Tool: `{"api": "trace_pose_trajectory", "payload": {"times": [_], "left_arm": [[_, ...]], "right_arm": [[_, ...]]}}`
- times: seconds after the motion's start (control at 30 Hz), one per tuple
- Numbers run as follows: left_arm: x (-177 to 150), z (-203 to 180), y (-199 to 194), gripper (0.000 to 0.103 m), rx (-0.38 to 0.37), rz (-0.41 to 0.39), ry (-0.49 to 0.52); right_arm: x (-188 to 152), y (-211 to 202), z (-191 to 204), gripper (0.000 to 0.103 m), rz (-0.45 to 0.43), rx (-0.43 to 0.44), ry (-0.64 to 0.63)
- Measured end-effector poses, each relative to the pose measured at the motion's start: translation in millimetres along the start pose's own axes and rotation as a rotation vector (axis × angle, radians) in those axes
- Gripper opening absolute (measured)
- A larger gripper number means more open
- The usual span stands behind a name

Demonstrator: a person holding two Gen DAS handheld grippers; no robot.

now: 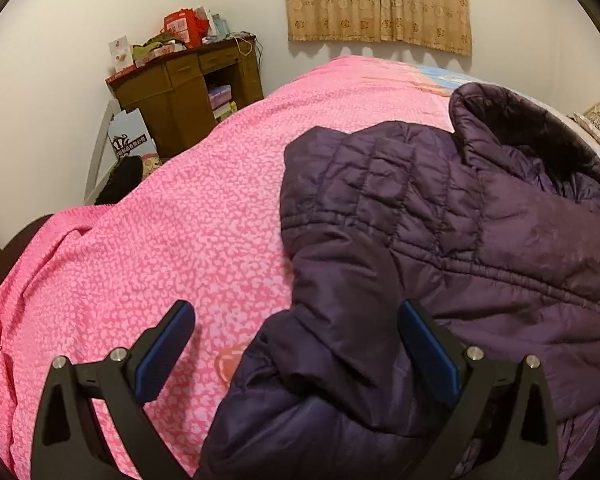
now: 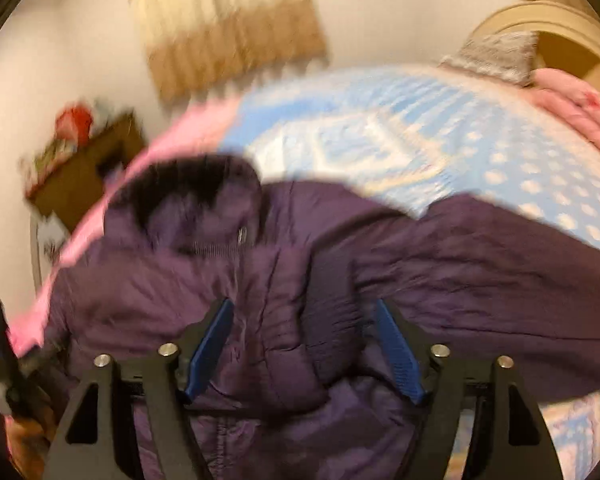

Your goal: Fold large clothes

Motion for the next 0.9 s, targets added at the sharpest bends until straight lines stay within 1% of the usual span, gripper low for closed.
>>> {"api": "trace_pose_trajectory", "payload": {"times": [0.03, 0.07, 0.13, 0.17, 0.2, 0.23, 0.27, 0.3, 0.33, 0.37, 0.4, 0.47, 0.53, 0.67, 0.8, 0.9], "left_arm": [[1, -2, 0, 0.103, 0.011, -0.008, 0.009], [0, -2, 0, 0.103, 0.017, -0.013, 0.014], [0, -4, 0, 0.103, 0.025, -0.018, 0.020], [0, -4, 0, 0.103, 0.023, -0.018, 0.018], [0, -4, 1, 0.103, 0.017, -0.014, 0.013], [-2, -4, 1, 0.103, 0.011, -0.011, 0.008], [-2, -3, 2, 0.103, -0.007, -0.001, -0.008], [-2, -3, 2, 0.103, -0.019, 0.005, -0.018], [-2, 0, 4, 0.103, -0.034, 0.015, -0.031], [-2, 0, 5, 0.103, -0.050, 0.026, -0.046], [-2, 2, 6, 0.103, -0.060, 0.033, -0.058], [-3, 2, 7, 0.103, -0.071, 0.043, -0.069], [-2, 0, 6, 0.103, -0.057, 0.034, -0.058], [-2, -1, 5, 0.103, -0.032, 0.017, -0.038], [-2, 1, 6, 0.103, -0.031, 0.017, -0.038], [-3, -1, 6, 0.103, -0.034, 0.018, -0.042]], "right_arm": [[3, -8, 1, 0.075, -0.029, -0.001, -0.006], [5, -10, 6, 0.074, -0.039, 0.011, -0.030], [6, -3, 16, 0.057, -0.024, 0.013, -0.087], [5, 4, 20, 0.042, -0.006, 0.021, -0.099], [1, 13, 22, 0.041, 0.024, 0.043, -0.098], [-7, 30, 22, 0.041, 0.072, 0.070, -0.069], [-16, 43, 19, 0.041, 0.110, 0.062, -0.050], [-22, 52, 17, 0.041, 0.121, 0.039, -0.057], [-23, 53, 17, 0.041, 0.089, 0.019, -0.093], [-25, 53, 24, 0.043, 0.079, -0.003, -0.132], [-25, 54, 29, 0.048, 0.083, -0.024, -0.165], [-26, 55, 35, 0.052, 0.088, -0.034, -0.199], [-26, 54, 35, 0.054, 0.079, -0.034, -0.207], [-26, 53, 36, 0.067, 0.066, 0.002, -0.211], [-26, 55, 43, 0.068, 0.069, -0.001, -0.229], [-26, 46, 44, 0.068, 0.064, 0.005, -0.230]]}}
Point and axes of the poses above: each gripper's, at about its wrist camera, not at the fingertips, and y roughly the way its jaws point, z to its left, x to its top, the point moved 7 cm from there along y, roughly the way its jaws point, and after that the axes turned 11 degrees about -y, right-handed, at the moved point
